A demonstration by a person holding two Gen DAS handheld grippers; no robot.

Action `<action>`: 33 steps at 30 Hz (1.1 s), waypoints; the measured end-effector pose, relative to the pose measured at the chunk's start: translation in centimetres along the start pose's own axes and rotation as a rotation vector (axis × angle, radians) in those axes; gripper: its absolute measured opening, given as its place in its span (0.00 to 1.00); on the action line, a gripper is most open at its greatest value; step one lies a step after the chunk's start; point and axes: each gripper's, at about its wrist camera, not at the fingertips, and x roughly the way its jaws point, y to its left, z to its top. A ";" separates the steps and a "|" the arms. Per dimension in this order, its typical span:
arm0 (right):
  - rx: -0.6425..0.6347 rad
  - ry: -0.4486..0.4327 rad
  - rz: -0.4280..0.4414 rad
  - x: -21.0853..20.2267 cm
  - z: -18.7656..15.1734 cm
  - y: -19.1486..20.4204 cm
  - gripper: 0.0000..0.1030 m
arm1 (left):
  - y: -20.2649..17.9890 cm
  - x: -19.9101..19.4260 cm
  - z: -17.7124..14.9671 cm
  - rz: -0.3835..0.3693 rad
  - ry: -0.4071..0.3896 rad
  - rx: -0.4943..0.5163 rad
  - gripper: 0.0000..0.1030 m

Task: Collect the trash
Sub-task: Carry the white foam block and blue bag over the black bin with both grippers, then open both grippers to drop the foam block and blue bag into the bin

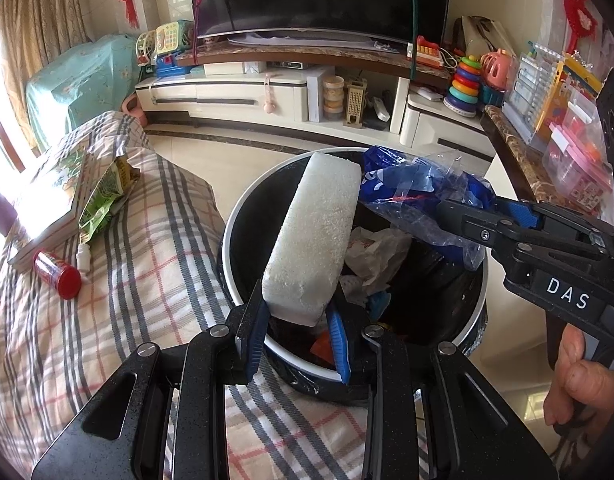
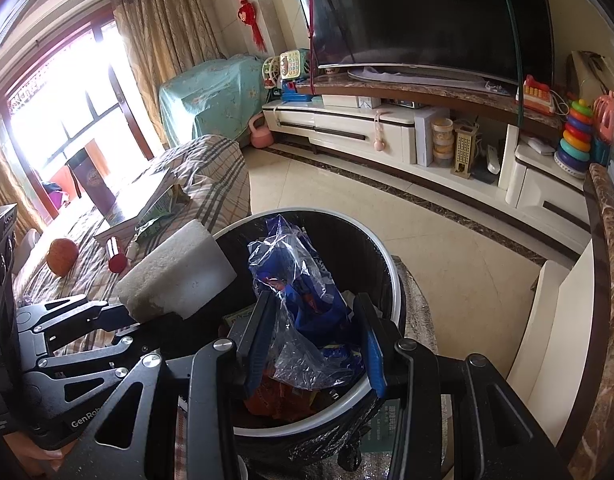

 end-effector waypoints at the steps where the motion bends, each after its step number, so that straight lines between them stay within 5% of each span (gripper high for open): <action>1: 0.000 0.002 0.001 0.1 0.1 0.0 0.40 | 0.1 0.0 0.0 -0.001 0.002 0.000 0.26; 19: -0.016 0.022 -0.007 0.4 0.3 0.3 0.43 | 0.1 0.0 0.1 -0.005 0.006 -0.008 0.30; 24: -0.001 0.030 0.007 0.5 0.3 0.1 0.59 | 0.5 -0.5 0.0 0.010 -0.005 -0.022 0.56; 30: 0.033 0.003 0.038 -0.9 -0.2 0.1 0.75 | 1.9 -2.0 -1.1 0.026 -0.040 -0.060 0.67; 33: 0.059 -0.019 0.063 -1.8 -0.6 0.3 0.91 | 3.1 -3.2 -2.5 0.028 -0.056 -0.109 0.75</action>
